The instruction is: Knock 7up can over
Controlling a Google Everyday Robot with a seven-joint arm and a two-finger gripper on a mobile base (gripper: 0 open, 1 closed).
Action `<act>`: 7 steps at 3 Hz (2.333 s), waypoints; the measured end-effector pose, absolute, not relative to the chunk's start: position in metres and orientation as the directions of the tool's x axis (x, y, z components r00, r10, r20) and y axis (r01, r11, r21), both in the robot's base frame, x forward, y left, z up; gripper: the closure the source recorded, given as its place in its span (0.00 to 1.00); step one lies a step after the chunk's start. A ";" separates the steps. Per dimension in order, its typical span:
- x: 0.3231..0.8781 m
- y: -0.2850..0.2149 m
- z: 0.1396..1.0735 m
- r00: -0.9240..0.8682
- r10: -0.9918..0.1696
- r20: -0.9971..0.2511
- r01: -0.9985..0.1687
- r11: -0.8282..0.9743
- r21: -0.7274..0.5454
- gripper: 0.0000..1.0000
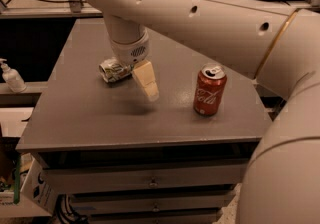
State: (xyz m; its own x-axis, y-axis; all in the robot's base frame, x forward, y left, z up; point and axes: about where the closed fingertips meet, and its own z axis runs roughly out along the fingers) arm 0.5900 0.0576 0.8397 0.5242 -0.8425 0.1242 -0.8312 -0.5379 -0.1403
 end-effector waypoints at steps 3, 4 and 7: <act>0.588 0.065 0.841 0.514 -0.854 0.080 -0.841 -0.520 -0.149 0.00; 0.598 0.066 0.860 0.458 -0.888 -0.030 -0.873 -0.443 -0.205 0.00; 0.624 0.028 0.901 0.202 -0.853 -0.481 -0.960 -0.076 -0.269 0.00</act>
Offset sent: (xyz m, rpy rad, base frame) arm -0.0090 0.0105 -0.0096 0.0040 0.0316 0.0234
